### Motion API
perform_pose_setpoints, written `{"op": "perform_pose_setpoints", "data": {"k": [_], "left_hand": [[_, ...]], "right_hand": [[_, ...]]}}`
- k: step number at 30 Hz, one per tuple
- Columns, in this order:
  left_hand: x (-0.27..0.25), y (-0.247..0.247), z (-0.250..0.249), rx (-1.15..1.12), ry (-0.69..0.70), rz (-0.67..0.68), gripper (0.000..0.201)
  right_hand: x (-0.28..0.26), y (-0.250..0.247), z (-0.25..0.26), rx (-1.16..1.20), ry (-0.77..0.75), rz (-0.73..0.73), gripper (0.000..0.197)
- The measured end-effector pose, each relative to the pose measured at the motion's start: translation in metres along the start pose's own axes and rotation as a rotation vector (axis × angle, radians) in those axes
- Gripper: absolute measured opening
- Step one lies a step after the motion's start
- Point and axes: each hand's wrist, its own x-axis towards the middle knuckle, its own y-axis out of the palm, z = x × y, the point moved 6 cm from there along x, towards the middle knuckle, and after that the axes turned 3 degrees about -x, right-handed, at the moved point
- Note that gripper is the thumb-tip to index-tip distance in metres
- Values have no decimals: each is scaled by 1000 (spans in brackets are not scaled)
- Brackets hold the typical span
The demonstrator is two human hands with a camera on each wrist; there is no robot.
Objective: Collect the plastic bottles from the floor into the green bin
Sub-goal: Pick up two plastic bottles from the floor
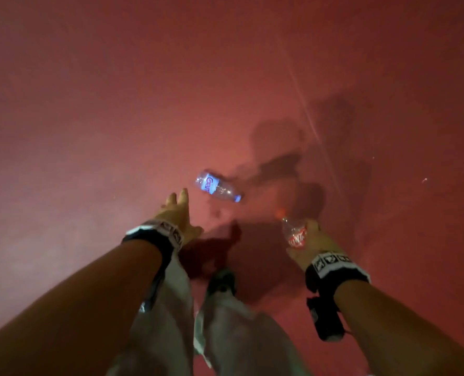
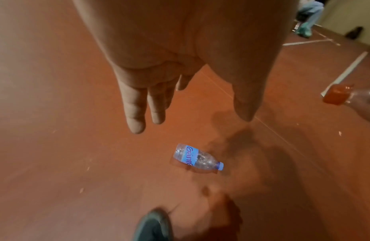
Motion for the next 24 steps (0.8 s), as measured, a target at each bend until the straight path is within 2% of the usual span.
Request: {"op": "perform_pose_setpoints", "data": {"k": [4,9,13,19,21,24], "left_hand": [[53,-29,-11,221,72,41,115],[113,-20,-30,306,74,130,119],[174,0,-48,391,91,164,128],[320,36,-102,632,239,84,134],[355,58,-107,723,275,54,131],[387,75,-100,816,296,-26,103]], "right_hand": [[45,-2,31,50,-17,22,74],[103,14,40,155,26,78,75],[160,38,29,130,60,161,79],[257,108,-31,201,172,265,76],[282,139,-50,217,200,318,75],[298,171,-61,306,205,211,71]]}}
